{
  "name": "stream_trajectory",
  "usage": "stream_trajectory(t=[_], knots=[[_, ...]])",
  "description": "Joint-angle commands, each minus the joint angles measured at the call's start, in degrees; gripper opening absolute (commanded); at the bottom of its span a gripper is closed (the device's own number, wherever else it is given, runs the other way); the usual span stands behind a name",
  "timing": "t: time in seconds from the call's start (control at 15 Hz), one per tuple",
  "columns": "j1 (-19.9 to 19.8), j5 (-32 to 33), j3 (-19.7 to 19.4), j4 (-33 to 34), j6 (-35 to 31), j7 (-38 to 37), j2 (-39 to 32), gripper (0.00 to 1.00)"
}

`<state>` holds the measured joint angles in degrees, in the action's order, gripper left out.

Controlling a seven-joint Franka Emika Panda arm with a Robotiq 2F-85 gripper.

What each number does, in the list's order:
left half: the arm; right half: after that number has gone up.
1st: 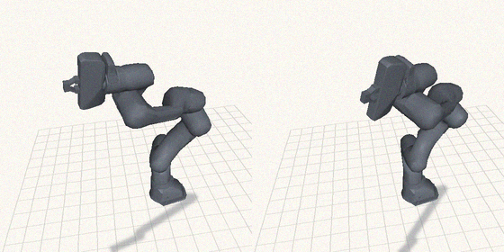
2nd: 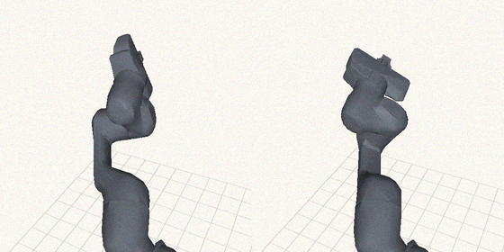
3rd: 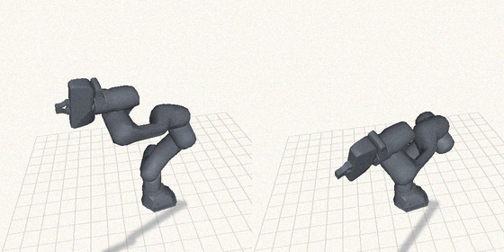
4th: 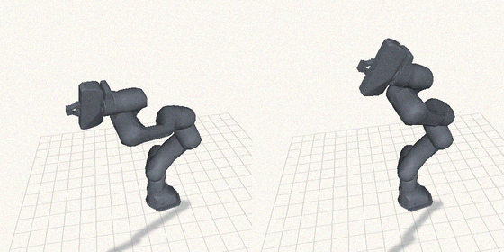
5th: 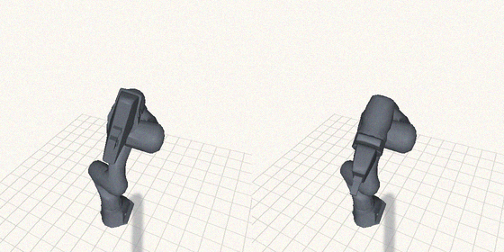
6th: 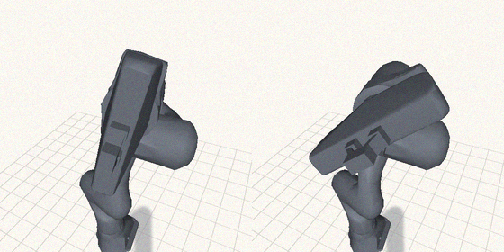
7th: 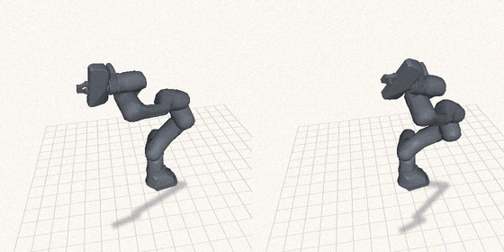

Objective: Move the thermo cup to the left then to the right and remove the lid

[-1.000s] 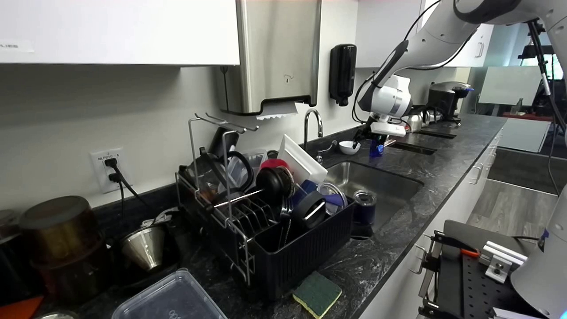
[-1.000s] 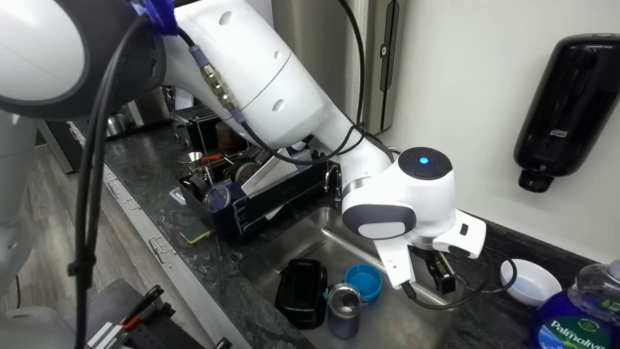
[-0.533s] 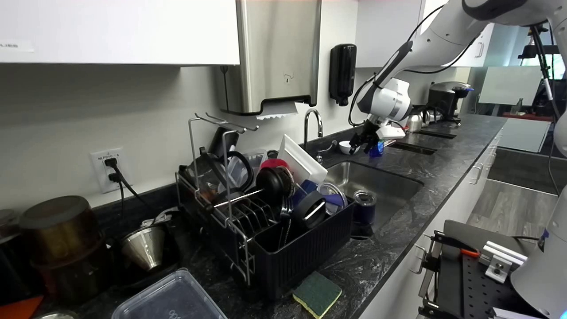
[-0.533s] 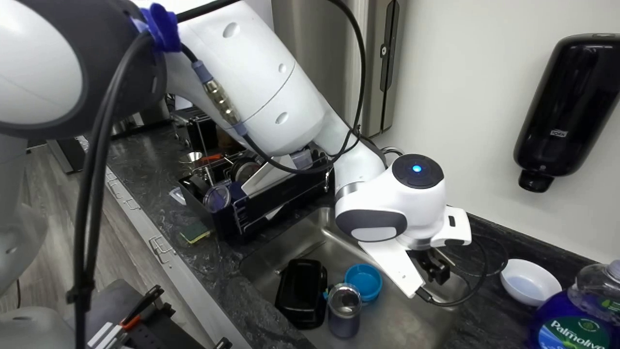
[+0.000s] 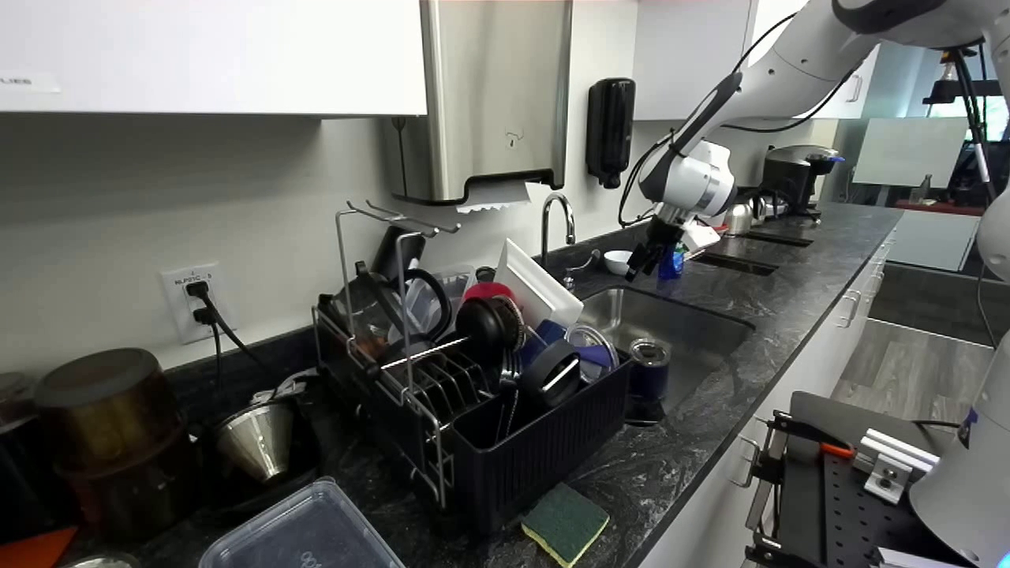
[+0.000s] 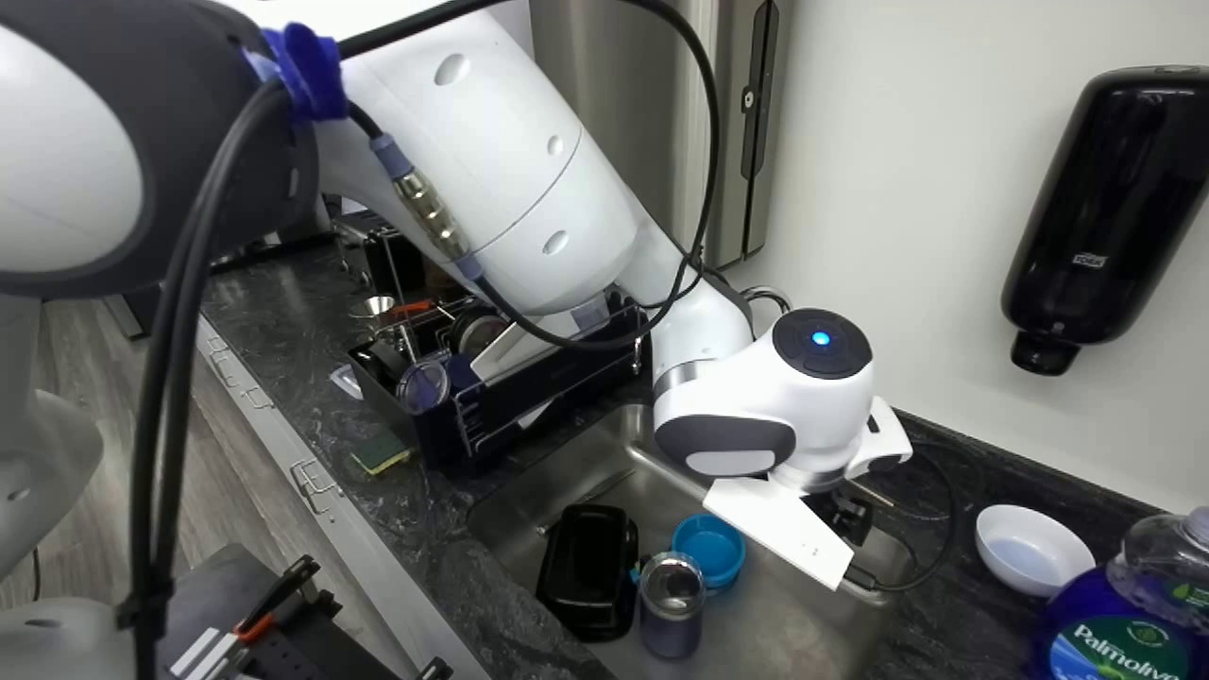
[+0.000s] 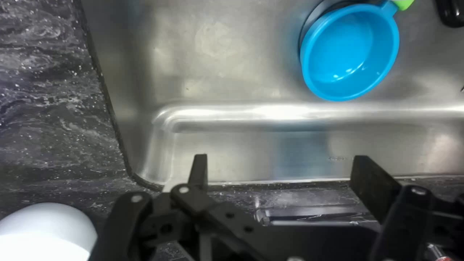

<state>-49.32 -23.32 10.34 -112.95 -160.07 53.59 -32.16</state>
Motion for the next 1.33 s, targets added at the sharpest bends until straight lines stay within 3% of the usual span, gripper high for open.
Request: stream_trajectory(t=[0.0, 0.67, 1.27], knots=[[-1.08, 2.18, 0.31, 2.07, 6.32, 4.35, -0.8, 1.0], [3.94, 5.45, -3.91, 10.0, 24.52, 9.35, -5.41, 1.0], [7.56, 8.35, -7.42, 16.86, 29.62, 11.8, -12.69, 1.0]])
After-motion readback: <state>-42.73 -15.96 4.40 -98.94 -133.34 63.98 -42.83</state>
